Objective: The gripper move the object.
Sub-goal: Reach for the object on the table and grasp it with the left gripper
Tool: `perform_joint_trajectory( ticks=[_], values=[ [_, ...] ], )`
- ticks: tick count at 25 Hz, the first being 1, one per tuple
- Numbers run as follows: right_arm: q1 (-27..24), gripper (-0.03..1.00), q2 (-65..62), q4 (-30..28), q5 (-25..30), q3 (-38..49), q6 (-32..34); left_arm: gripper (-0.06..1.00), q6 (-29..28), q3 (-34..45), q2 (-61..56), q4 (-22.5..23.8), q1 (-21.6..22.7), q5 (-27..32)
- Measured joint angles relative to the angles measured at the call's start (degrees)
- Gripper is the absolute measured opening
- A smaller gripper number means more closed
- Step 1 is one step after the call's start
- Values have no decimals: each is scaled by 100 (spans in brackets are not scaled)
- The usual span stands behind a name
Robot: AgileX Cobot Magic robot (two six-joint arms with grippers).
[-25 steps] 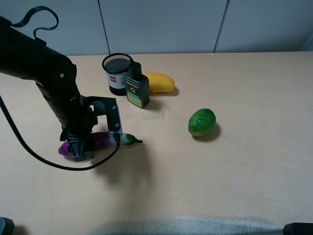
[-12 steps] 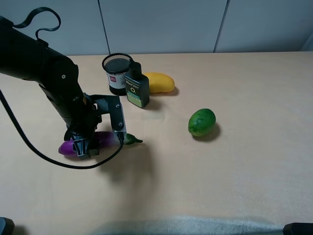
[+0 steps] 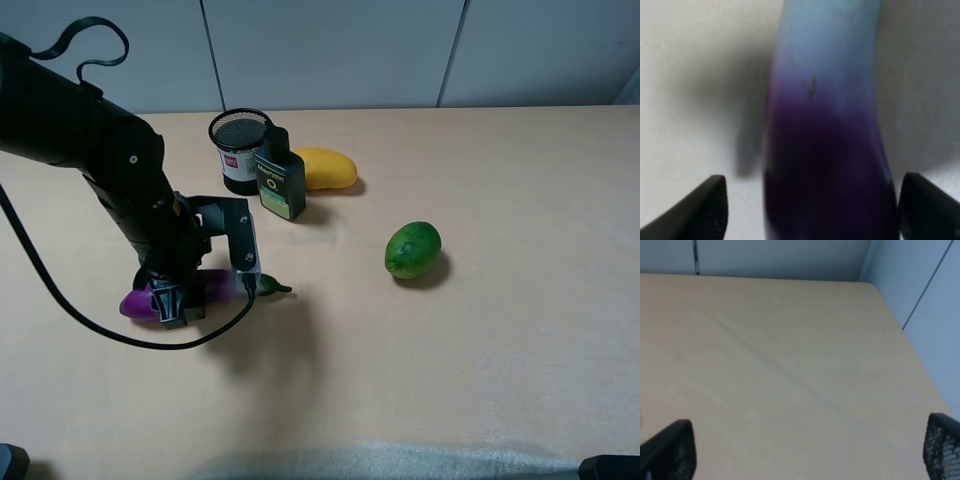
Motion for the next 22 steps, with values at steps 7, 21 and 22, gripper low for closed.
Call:
perform_joint_trajectory(
  ticks=[7, 21, 22],
  values=[
    [0, 69, 0, 0, 0, 0, 0, 76, 0, 0, 0, 0, 0, 0],
    [0, 69, 0, 0, 0, 0, 0, 76, -7, -125, 247, 0, 0, 116],
    [0, 69, 0, 0, 0, 0, 0, 76, -7, -125, 247, 0, 0, 124]
  ],
)
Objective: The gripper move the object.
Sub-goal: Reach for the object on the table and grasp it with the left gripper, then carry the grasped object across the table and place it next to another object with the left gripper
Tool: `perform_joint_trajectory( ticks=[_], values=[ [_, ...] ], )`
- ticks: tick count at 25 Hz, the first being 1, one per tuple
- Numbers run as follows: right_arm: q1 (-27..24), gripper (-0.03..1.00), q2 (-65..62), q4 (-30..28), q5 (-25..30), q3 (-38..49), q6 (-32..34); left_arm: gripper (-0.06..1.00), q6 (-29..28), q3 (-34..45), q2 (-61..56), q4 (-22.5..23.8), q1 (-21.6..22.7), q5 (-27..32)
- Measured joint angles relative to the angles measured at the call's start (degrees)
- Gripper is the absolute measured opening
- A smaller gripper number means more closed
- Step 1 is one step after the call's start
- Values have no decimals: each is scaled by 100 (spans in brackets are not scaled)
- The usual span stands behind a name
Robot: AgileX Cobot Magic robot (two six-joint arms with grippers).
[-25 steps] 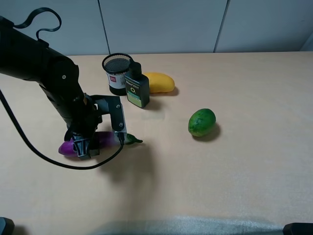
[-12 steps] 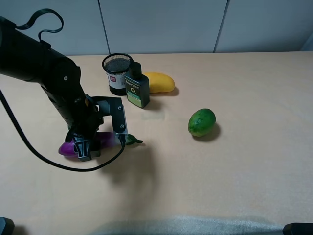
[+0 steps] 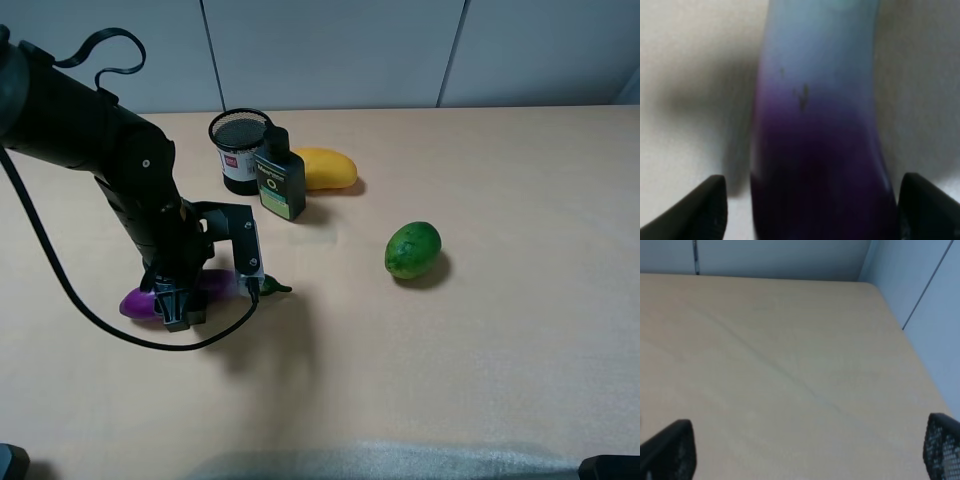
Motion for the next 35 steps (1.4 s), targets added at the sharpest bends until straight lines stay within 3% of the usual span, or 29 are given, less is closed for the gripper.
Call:
perform_joint_trajectory(
  ticks=[4, 9, 24, 35],
  values=[
    [0, 69, 0, 0, 0, 0, 0, 75, 5, 0, 4, 0, 0, 11],
    [0, 69, 0, 0, 0, 0, 0, 60, -1, 0, 11, 0, 0, 52],
    [0, 69, 0, 0, 0, 0, 0, 59, -895, 0, 11, 0, 0, 174],
    [0, 69, 0, 0, 0, 0, 0, 59, -3364, 5, -569, -7, 298, 491]
  ],
)
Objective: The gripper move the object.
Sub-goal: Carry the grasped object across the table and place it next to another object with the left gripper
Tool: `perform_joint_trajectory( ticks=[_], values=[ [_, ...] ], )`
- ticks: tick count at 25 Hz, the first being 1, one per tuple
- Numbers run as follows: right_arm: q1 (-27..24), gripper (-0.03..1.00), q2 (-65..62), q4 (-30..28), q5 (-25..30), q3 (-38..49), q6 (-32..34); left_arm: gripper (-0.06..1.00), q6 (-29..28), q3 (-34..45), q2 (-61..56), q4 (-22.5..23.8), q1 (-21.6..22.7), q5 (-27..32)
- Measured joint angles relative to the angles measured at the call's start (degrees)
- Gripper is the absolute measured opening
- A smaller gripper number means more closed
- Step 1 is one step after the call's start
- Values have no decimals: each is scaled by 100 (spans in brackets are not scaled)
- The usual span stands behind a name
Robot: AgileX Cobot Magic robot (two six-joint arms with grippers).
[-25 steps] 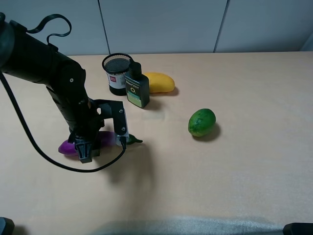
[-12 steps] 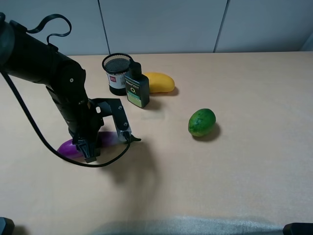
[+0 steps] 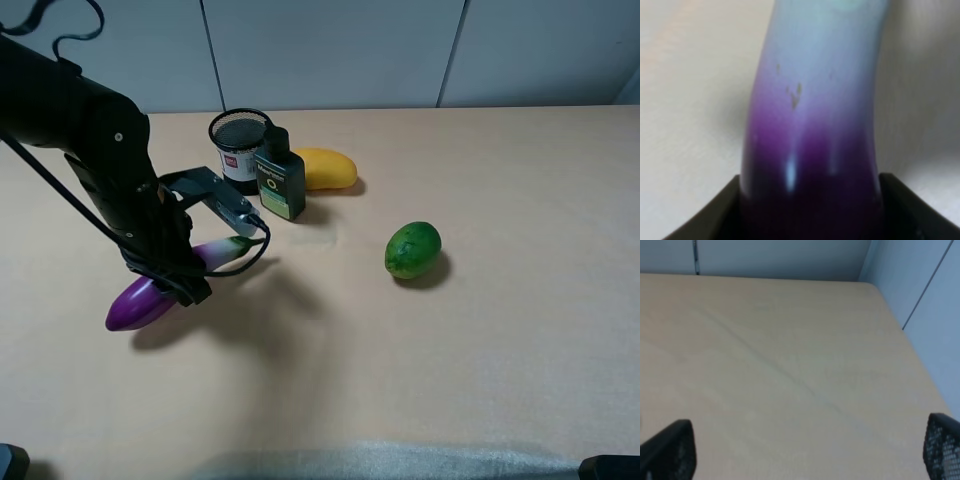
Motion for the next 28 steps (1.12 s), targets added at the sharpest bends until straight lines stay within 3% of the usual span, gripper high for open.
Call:
perform_joint_trajectory(
  ticks=[7, 13, 18, 28],
  values=[
    [0, 69, 0, 0, 0, 0, 0, 59, -1434, -314, -346, 0, 171, 247],
    [0, 69, 0, 0, 0, 0, 0, 59, -2323, -758, -346, 42, 302, 625],
    [0, 69, 0, 0, 0, 0, 0, 59, -2683, -1197, -346, 245, 358, 895],
    [0, 69, 0, 0, 0, 0, 0, 59, -2946, -1432, -346, 306, 1000, 1237]
  ],
)
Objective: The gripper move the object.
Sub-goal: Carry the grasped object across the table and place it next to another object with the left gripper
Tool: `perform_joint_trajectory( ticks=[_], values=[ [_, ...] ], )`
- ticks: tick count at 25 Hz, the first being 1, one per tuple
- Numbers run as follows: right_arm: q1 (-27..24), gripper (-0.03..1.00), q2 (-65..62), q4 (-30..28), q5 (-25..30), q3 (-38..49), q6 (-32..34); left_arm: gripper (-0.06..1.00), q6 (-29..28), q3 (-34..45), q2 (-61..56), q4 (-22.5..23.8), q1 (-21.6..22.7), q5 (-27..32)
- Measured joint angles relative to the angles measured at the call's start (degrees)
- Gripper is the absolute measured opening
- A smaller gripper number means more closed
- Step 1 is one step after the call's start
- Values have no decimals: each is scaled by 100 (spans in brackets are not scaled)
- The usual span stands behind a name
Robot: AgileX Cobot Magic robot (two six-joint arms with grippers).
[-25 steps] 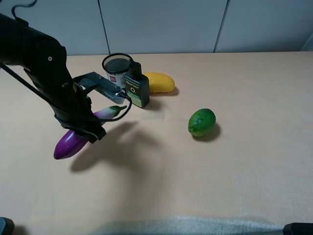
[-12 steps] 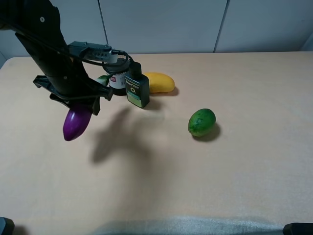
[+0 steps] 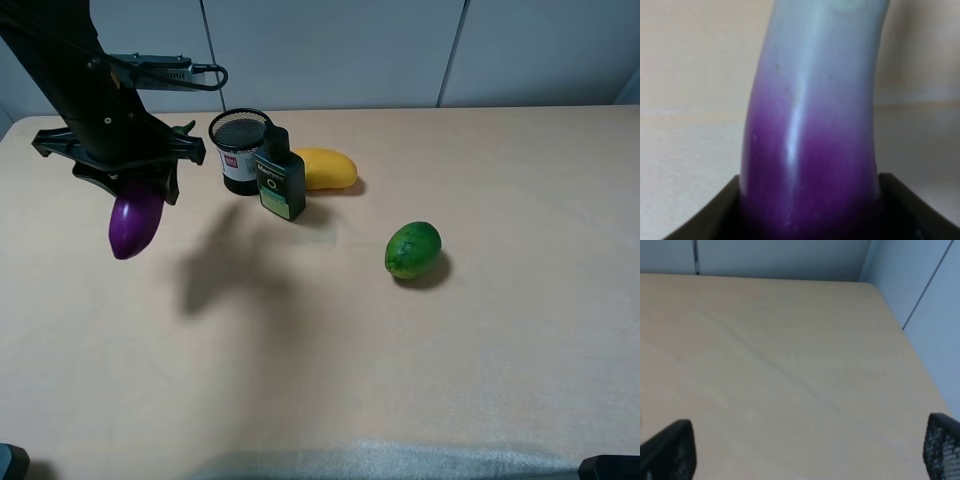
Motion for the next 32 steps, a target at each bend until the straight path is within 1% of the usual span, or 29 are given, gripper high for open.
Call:
perform_joint_trajectory(
  ticks=[5, 11, 21, 26, 32],
  values=[
    [0, 69, 0, 0, 0, 0, 0, 59, -7, 0, 0, 202, 329, -80],
    [0, 69, 0, 0, 0, 0, 0, 59, -7, -171, 79, 416, 557, -197],
    [0, 69, 0, 0, 0, 0, 0, 59, 2, -1198, 1039, 430, 565, 3],
    [0, 69, 0, 0, 0, 0, 0, 59, 2, -1334, 1362, 439, 565, 33],
    [0, 69, 0, 0, 0, 0, 0, 59, 10, -1402, 1652, 542, 565, -133]
  ],
)
